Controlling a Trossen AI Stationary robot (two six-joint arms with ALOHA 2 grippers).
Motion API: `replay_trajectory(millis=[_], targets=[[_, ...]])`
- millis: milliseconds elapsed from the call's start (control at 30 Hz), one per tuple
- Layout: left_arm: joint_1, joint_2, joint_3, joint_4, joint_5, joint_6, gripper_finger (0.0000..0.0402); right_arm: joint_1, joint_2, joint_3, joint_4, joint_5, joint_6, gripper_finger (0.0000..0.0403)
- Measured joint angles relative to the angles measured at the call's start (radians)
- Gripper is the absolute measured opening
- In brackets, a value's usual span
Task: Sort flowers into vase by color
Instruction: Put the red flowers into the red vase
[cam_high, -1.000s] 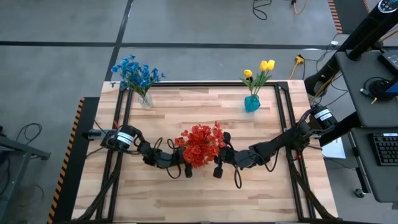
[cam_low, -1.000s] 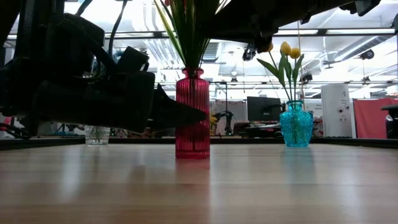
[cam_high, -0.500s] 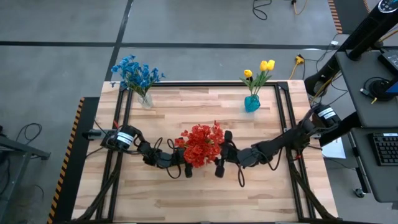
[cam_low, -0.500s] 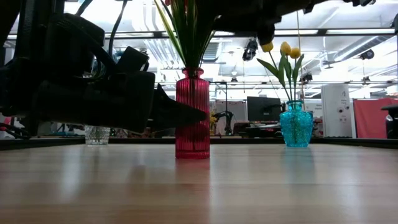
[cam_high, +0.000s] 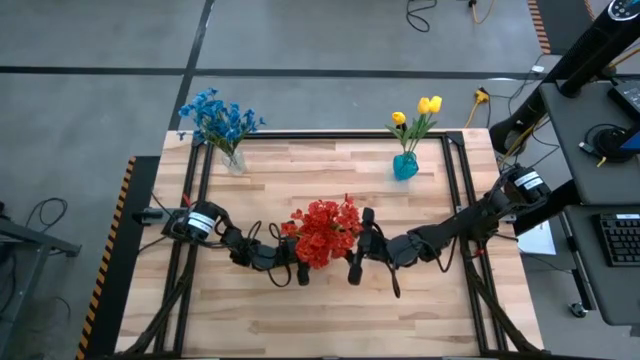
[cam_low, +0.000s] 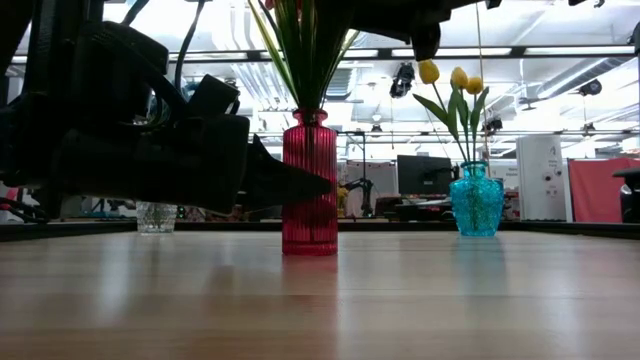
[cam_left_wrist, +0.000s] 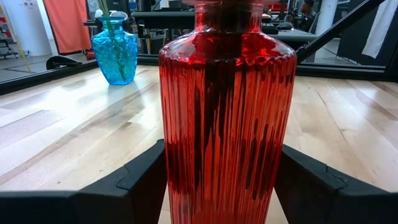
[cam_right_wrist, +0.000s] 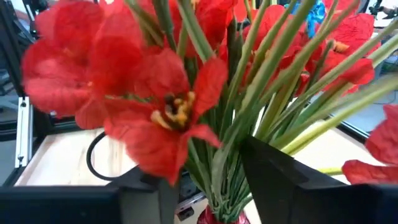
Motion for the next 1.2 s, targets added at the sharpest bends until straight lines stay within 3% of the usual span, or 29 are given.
replay_trajectory(millis=[500,1200], targets=[[0.000,0.000,0.000,-0.002,0.000,-0.001,0.0233,-0.005,0.001,0.000,0.001,-0.017,0.001,0.0031],[0.000,0.000,0.000,-0.002,0.000,-0.002,0.0233,-0.021,0.002,0.000,0.000,-0.037,0.004,0.0022]])
